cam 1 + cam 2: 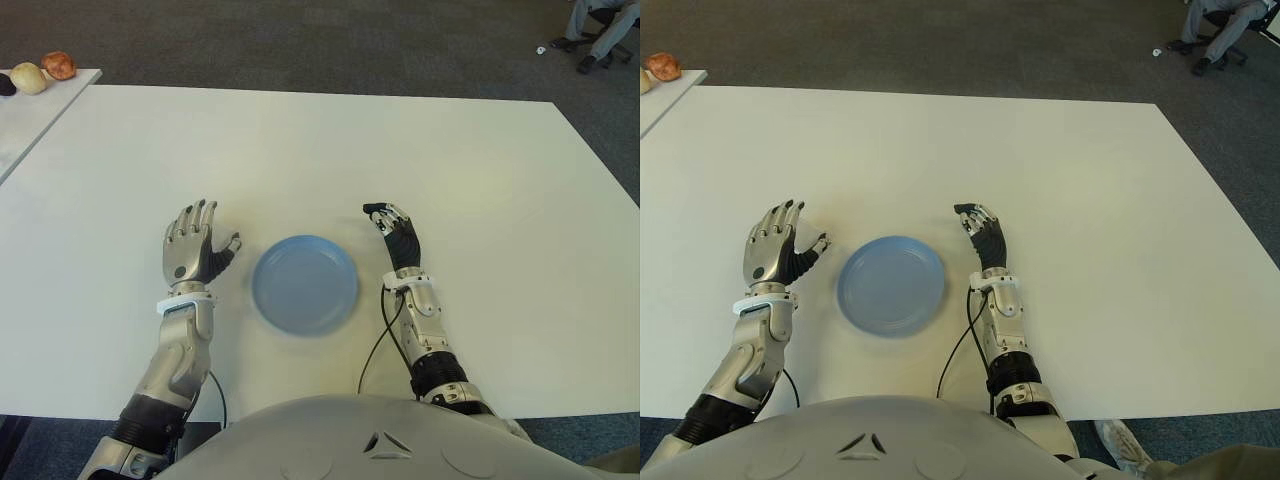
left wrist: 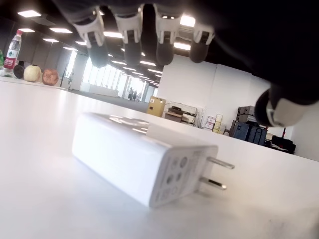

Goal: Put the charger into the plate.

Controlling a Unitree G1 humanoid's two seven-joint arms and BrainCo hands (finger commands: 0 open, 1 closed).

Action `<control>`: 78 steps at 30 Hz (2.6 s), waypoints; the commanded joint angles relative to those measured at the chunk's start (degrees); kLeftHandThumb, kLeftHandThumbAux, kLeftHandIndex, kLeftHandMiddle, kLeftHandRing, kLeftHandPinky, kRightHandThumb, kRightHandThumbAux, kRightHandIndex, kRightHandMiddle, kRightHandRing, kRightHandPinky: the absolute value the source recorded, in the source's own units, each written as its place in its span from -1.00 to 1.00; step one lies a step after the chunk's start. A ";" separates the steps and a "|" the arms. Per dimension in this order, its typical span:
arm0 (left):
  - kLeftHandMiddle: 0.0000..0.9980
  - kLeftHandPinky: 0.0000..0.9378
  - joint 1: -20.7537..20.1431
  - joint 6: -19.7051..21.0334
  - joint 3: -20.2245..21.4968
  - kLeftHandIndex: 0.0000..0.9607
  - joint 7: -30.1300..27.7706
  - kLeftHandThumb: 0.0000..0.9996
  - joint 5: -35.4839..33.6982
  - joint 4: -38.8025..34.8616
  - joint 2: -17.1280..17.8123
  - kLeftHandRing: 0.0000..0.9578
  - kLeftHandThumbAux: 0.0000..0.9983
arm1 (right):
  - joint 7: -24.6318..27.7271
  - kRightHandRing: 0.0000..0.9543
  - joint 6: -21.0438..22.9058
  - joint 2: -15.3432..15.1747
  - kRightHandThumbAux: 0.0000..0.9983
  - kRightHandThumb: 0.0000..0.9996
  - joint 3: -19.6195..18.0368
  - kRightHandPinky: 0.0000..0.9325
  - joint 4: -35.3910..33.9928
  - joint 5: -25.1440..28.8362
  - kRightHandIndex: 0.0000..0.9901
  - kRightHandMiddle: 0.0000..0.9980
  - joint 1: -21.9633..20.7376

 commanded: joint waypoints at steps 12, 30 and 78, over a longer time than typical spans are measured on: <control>-1.00 -1.00 0.56 -1.84 -0.48 -1.00 2.26 -0.77 0.19 4.14 -1.14 -1.00 -0.27 | -0.90 -0.44 3.30 3.37 0.30 -1.00 -0.14 -0.69 3.62 -0.13 -0.27 -0.27 3.92; -1.00 -1.00 0.20 -2.75 -0.78 -1.00 5.25 -0.80 0.00 8.67 -2.15 -1.00 -0.30 | -0.13 -0.48 3.12 3.05 0.32 -1.00 -0.05 -0.74 3.29 0.01 -0.27 -0.30 4.23; -1.00 -1.00 -5.72 -5.01 0.25 -1.00 6.37 -0.75 -1.03 16.06 0.05 -1.00 -0.24 | 0.92 -0.49 3.39 2.03 0.30 -1.00 -0.89 -0.75 3.40 0.15 -0.27 -0.31 4.54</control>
